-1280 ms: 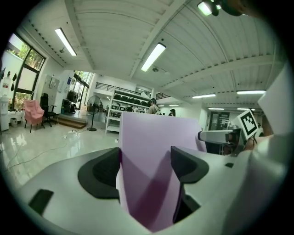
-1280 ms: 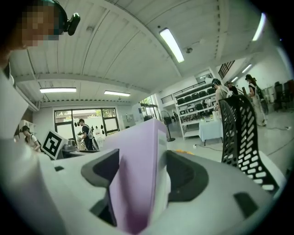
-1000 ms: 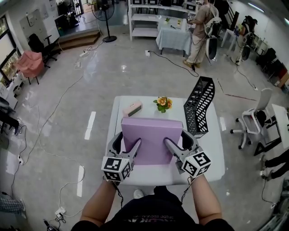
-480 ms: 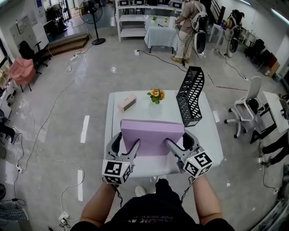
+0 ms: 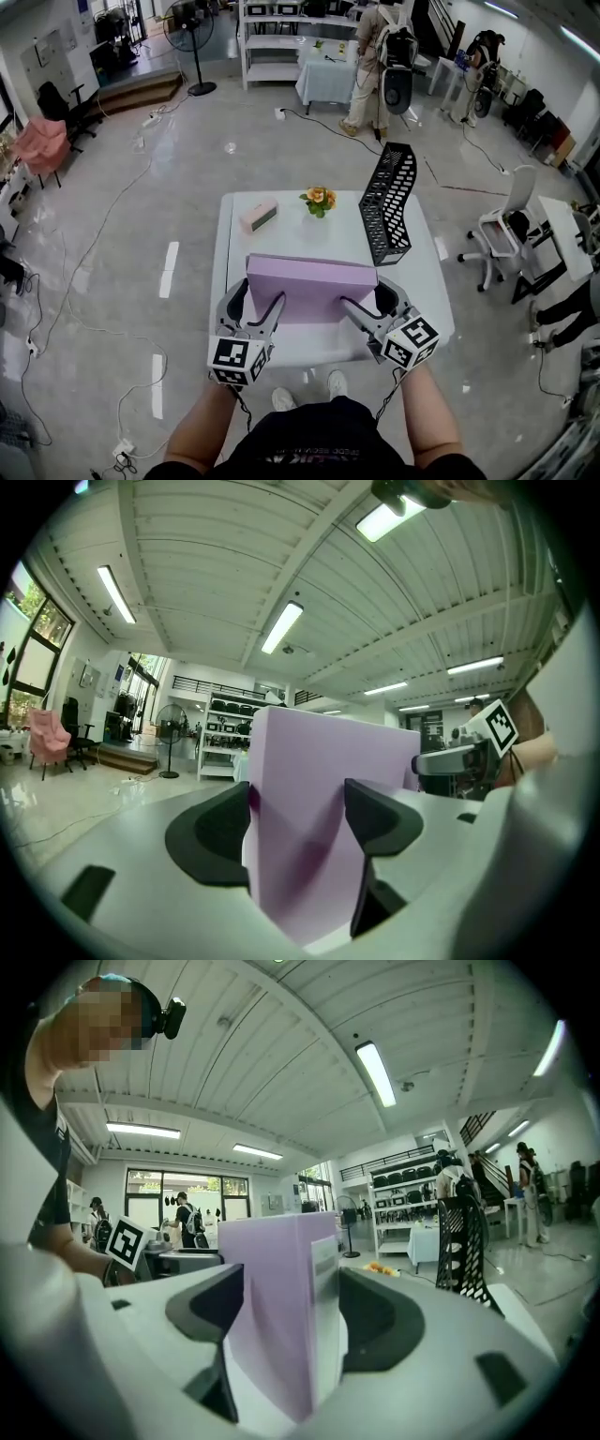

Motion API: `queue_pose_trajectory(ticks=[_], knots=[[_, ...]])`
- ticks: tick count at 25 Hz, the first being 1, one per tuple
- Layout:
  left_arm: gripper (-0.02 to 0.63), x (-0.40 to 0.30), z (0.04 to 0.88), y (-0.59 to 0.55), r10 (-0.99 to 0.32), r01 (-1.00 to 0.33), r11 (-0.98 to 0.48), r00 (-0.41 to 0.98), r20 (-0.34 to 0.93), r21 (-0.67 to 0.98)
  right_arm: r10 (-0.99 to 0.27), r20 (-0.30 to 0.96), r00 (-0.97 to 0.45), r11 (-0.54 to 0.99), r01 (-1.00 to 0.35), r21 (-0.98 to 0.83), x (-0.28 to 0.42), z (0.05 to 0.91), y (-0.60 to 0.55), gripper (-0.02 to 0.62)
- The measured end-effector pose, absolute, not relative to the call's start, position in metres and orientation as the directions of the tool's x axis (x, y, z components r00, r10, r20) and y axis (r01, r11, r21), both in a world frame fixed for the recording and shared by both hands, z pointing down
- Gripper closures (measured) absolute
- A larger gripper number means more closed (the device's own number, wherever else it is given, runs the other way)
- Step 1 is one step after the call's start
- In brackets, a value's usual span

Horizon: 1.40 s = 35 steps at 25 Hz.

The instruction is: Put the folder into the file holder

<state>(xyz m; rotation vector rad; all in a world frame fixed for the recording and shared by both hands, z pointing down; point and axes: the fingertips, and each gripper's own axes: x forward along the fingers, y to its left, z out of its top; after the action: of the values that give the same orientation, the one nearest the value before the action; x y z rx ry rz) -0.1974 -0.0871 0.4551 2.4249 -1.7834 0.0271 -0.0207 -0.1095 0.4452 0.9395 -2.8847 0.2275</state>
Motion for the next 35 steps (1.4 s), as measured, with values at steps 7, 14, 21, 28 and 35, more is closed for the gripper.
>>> queue_pose_trajectory(ticks=[7,14,21,28,35], knots=[[0.291,-0.194,0.453,-0.083,-0.959,-0.96,-0.265,0.272,0.08,0.095,-0.475,0.142,-0.868,0.872,-0.487,-0.058,-0.016,0.436,-0.113,0.275],[0.291,-0.193,0.453,-0.078,-0.971,-0.975,-0.208,0.216,0.099,0.081,-0.334,0.183,-0.925,0.941,-0.34,-0.001,-0.033,0.439,-0.115,0.275],[0.295,-0.193,0.452,-0.074,-0.981,-0.986,-0.152,0.16,0.113,0.072,-0.235,0.183,-0.955,0.971,-0.24,-0.004,-0.049,0.445,-0.114,0.275],[0.295,-0.188,0.454,-0.067,-0.987,-0.993,-0.092,0.102,0.128,0.076,-0.143,0.166,-0.976,0.99,-0.144,0.005,-0.058,0.447,-0.107,0.321],[0.295,-0.189,0.454,-0.059,-0.987,-0.996,-0.025,0.038,0.156,0.081,-0.091,0.198,-0.976,0.993,-0.076,0.086,-0.062,0.446,-0.091,0.366]])
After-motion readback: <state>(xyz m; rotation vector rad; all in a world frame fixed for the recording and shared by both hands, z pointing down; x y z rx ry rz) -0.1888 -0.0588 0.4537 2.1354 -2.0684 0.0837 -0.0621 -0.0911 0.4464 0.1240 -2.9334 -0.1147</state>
